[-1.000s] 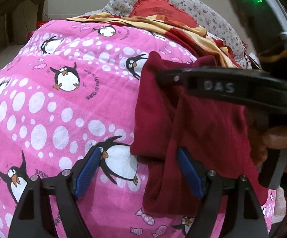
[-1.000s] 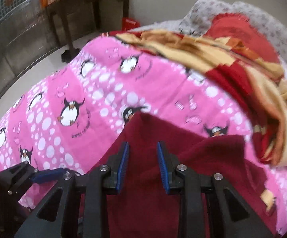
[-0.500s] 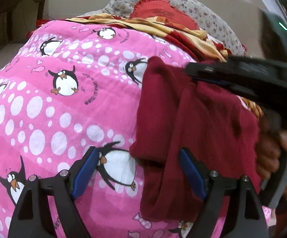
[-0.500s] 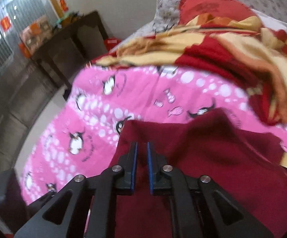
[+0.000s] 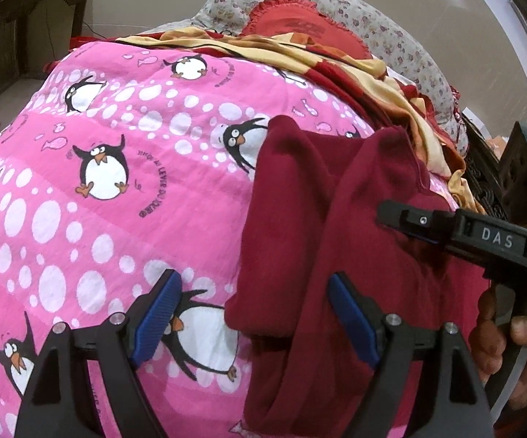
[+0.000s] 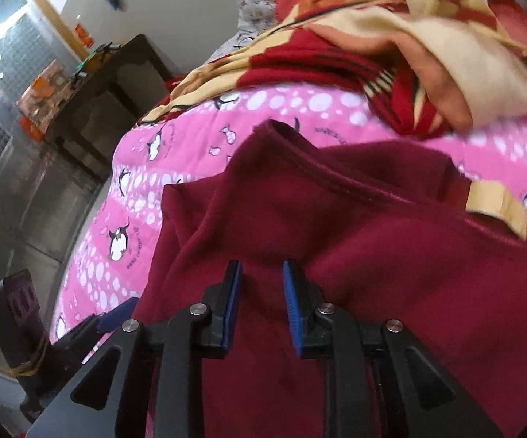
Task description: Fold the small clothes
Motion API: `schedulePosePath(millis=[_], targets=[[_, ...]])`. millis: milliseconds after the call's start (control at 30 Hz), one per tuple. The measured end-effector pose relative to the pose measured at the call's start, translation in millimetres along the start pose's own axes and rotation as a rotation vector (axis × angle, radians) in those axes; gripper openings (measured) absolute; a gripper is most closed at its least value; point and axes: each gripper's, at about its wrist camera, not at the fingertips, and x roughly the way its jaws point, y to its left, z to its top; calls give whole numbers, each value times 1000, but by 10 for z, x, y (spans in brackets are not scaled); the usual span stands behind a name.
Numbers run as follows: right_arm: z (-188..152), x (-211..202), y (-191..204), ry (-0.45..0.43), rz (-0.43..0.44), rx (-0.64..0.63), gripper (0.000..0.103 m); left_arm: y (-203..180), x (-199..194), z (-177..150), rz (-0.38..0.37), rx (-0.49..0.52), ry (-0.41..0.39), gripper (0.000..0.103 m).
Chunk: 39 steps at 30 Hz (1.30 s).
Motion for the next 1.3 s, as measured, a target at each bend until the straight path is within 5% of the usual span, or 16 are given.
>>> schedulePosePath(millis=[400,467,500,733,1000,1167,1300], targets=[[-25,94,-41,3,31,43,42,-42,60,8,-10,-4,-32,90],[-22,78,-39,4,42,54,45,-45,74,4,-57,-16,-33,60],[-17,69,-34,5,47,59,46,-45,110,7,-101,-36,-8,52],[40,-9,24,-18,103,109,66,-52,-31,1,-161,-44,-56,26],[160,-28,-102,-50,232,283,76,-503,-278,-98,-128,205,-154,24],[236,-17,-107,-63,354,353,83,-594,-238,-114,-121,235,-155,24],[291,55,11,-13,355,300,83,-636,-244,-156,-101,276,-160,24]])
